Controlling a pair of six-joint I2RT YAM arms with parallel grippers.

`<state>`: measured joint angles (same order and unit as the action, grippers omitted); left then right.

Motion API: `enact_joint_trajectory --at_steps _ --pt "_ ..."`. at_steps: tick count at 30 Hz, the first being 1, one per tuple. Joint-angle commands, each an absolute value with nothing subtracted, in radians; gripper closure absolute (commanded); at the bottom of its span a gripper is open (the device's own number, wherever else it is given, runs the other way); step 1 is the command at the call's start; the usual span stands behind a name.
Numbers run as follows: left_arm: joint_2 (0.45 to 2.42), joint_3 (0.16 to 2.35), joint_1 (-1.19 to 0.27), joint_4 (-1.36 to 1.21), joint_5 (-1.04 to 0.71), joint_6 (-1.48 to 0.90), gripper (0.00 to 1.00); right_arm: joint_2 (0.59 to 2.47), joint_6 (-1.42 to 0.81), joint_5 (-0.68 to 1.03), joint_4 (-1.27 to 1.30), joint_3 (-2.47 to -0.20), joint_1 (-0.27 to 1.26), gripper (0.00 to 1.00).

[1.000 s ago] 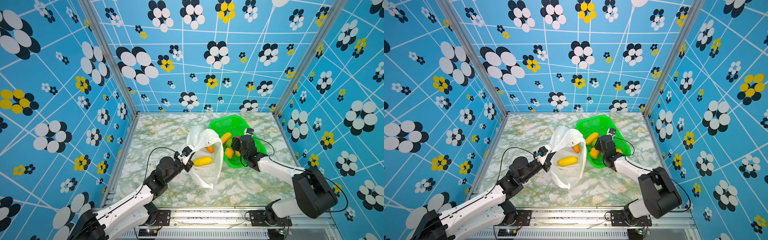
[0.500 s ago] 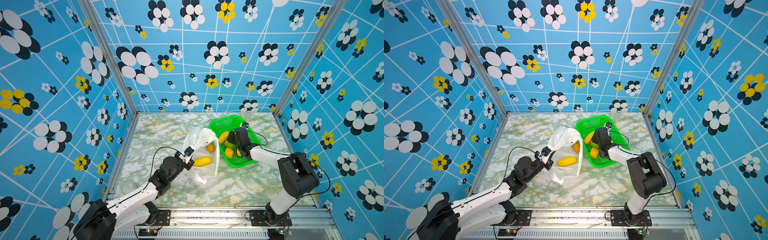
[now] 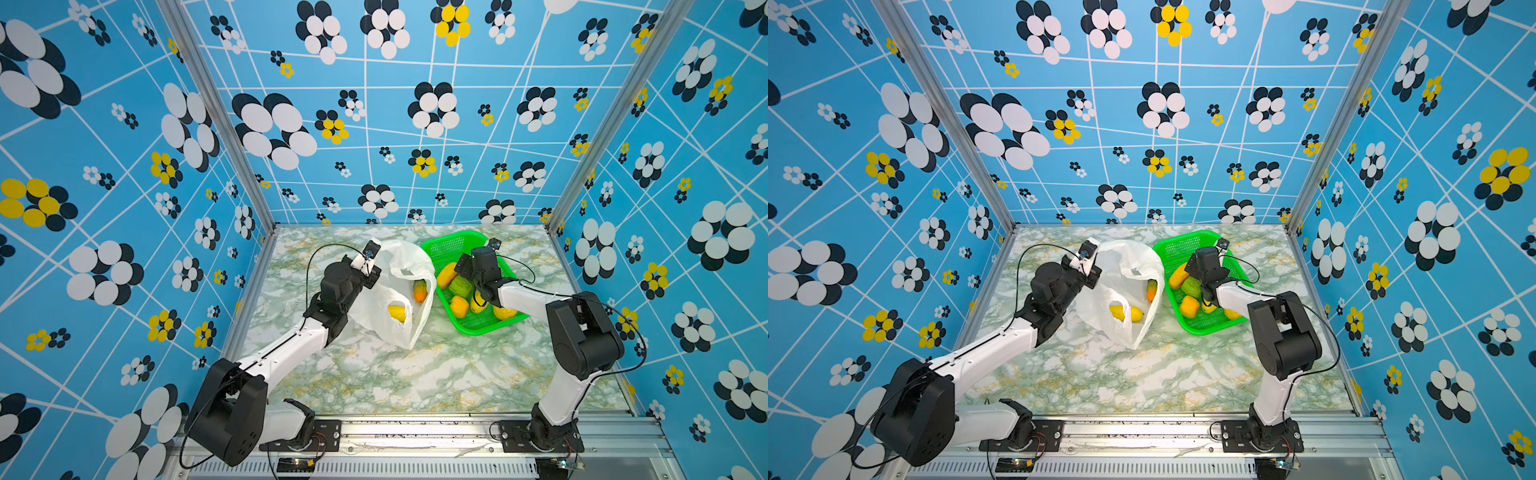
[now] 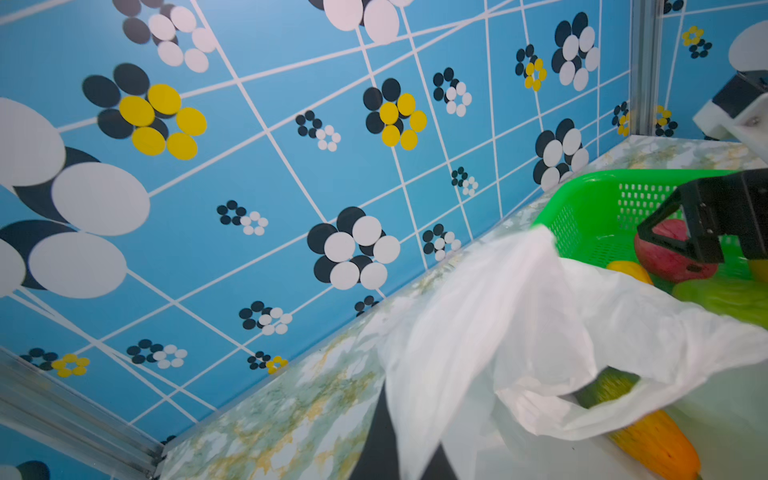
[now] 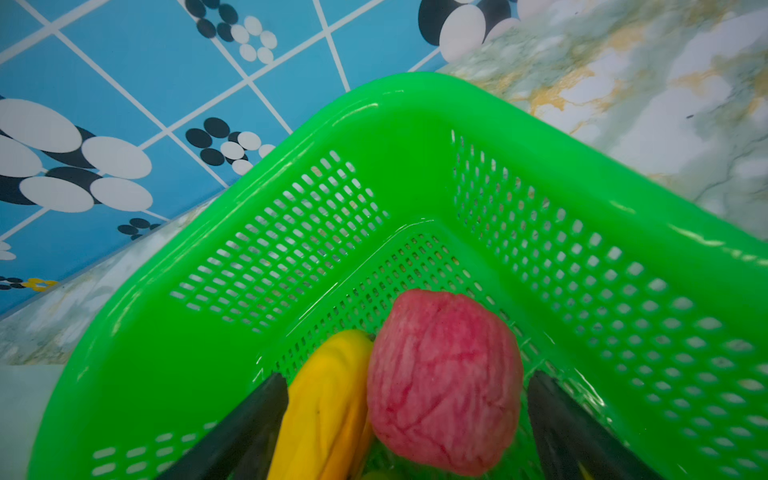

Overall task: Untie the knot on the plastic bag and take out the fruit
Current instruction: 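Release the red fruit into the basket and return the right gripper to the bag, then reach the right gripper into the bag and grasp the yellow fruit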

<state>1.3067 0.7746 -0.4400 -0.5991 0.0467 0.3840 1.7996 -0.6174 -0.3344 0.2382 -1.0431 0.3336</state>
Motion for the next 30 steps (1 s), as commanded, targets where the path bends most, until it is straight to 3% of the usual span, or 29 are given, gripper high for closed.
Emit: enact_joint_trajectory --at_steps 1,5,8,14,20,24,30 --pt "1.264 0.788 -0.434 -0.586 -0.085 0.454 1.0 1.704 -0.623 -0.332 0.249 -1.009 0.345 0.09" --pt "1.163 0.652 -0.436 -0.713 -0.172 0.437 1.0 1.608 -0.625 -0.306 0.292 -0.929 0.382 0.16" --pt "1.103 0.595 -0.439 -0.664 -0.181 0.381 1.0 1.535 -0.609 -0.312 0.299 -0.882 0.452 0.22" --pt "1.071 0.437 -0.48 -0.689 -0.081 0.284 1.0 1.383 -0.576 -0.315 0.374 -0.75 0.634 0.36" --pt "1.072 0.439 -0.506 -0.635 -0.055 0.283 1.0 1.294 -0.512 -0.35 0.433 -0.68 0.874 0.46" --pt "1.054 0.441 -0.511 -0.624 -0.063 0.262 1.0 1.307 -0.412 -0.37 0.448 -0.708 1.002 0.47" --pt "1.003 0.433 -0.51 -0.571 -0.019 0.231 1.0 1.514 -0.38 -0.305 0.363 -0.874 1.013 0.46"
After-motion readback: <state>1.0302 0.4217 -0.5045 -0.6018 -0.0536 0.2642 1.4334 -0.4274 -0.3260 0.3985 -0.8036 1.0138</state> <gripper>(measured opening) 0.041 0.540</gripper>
